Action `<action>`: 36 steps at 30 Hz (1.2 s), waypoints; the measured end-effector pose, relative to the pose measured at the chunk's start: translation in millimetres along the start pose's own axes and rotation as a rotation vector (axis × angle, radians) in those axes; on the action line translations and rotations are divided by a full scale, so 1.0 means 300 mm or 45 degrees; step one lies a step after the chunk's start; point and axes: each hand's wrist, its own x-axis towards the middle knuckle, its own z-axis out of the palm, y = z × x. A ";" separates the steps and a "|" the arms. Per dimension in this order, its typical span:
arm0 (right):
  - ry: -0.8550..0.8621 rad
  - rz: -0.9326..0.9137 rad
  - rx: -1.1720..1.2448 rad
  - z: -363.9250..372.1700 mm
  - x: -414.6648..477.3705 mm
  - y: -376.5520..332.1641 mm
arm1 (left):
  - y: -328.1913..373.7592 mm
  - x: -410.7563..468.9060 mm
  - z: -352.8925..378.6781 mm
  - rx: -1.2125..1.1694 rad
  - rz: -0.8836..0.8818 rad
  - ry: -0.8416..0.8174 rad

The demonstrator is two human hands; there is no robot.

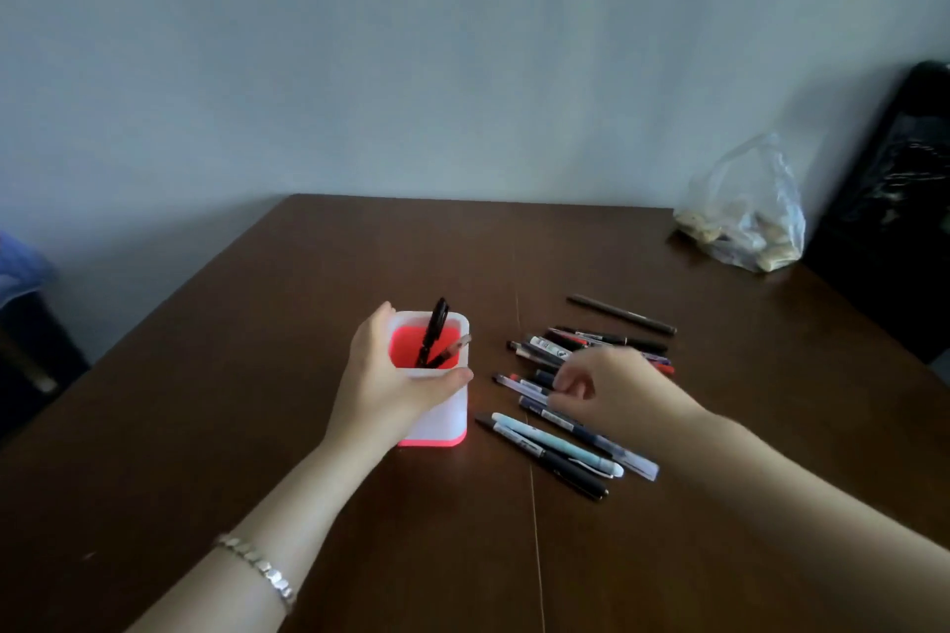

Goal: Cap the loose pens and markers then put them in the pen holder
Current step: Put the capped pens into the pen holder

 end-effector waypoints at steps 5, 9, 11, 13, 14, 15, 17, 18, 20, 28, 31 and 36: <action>-0.164 -0.054 -0.432 0.154 -0.093 0.055 | -0.010 0.002 0.008 0.058 -0.021 0.038; -0.097 0.024 -0.475 0.192 -0.062 0.056 | -0.015 -0.001 0.003 0.051 -0.017 0.020; -0.096 0.039 -0.520 0.215 -0.047 0.052 | -0.015 -0.002 0.000 0.051 -0.003 0.008; -0.099 0.028 -0.502 0.228 -0.038 0.048 | -0.020 0.001 -0.002 0.039 -0.005 0.010; -0.101 0.046 -0.433 0.223 -0.035 0.050 | -0.023 0.001 -0.003 0.032 -0.002 0.009; -0.115 0.074 -0.335 0.206 -0.031 0.053 | -0.030 0.004 -0.002 0.036 0.005 0.012; -0.110 0.080 -0.078 0.137 -0.025 0.051 | -0.044 0.011 0.001 0.062 0.026 0.011; -0.061 0.042 0.040 0.083 -0.023 0.041 | -0.051 0.016 0.003 0.073 0.028 0.006; 0.126 -0.088 0.227 -0.046 -0.029 -0.001 | -0.054 0.020 0.004 0.085 0.019 0.000; -0.220 -0.345 -0.168 -0.155 0.189 -0.225 | -0.056 0.021 0.012 0.116 0.097 0.020; -0.267 -0.355 -0.156 -0.105 0.242 -0.276 | -0.047 0.023 0.009 0.112 0.039 0.021; -0.040 -0.312 0.087 -0.089 0.204 -0.228 | -0.038 0.023 0.003 0.158 -0.014 0.032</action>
